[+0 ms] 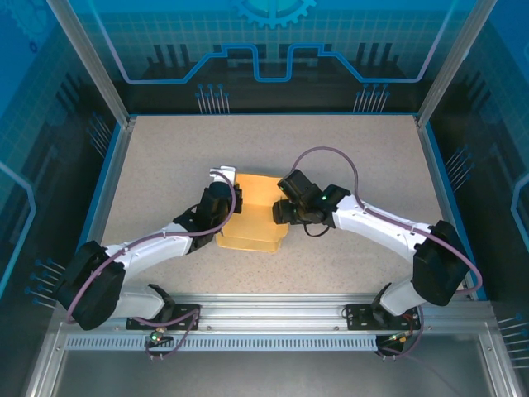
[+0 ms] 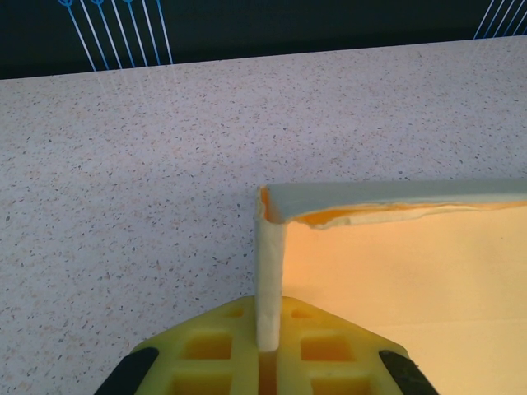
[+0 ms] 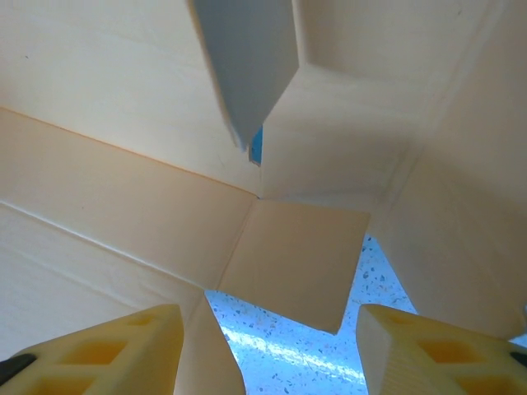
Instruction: Fold the paper box
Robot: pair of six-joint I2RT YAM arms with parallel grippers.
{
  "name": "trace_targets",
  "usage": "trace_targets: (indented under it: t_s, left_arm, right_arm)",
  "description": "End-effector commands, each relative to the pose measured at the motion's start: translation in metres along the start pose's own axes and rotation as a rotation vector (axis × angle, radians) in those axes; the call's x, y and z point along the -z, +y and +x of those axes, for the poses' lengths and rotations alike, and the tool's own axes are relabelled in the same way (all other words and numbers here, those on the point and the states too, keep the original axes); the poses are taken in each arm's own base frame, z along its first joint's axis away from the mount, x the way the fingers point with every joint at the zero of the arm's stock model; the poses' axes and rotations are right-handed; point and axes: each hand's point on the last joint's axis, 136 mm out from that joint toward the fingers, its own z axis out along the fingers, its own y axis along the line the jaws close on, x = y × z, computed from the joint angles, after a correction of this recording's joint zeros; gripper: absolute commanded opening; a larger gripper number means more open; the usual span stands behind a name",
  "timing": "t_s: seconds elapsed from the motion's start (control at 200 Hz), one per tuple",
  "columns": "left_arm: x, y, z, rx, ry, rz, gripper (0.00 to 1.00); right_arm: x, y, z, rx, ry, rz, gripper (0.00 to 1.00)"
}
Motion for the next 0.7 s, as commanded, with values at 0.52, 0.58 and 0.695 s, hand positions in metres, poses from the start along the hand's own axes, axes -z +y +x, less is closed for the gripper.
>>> trace_targets:
  t_s: [0.52, 0.58, 0.695]
  left_arm:
    - [0.005, -0.01, -0.016, 0.033, -0.038, 0.042, 0.02]
    - [0.005, -0.01, -0.015, 0.031, -0.035, 0.041, 0.02]
    - [0.005, -0.009, -0.014, 0.031, -0.032, 0.039, 0.02]
  right_arm:
    - [-0.012, 0.064, -0.023, 0.126, -0.058, -0.209, 0.55]
    - [-0.013, 0.069, -0.023, 0.146, -0.051, -0.216, 0.55]
    - [-0.012, 0.074, -0.025, 0.177, -0.051, -0.217, 0.55]
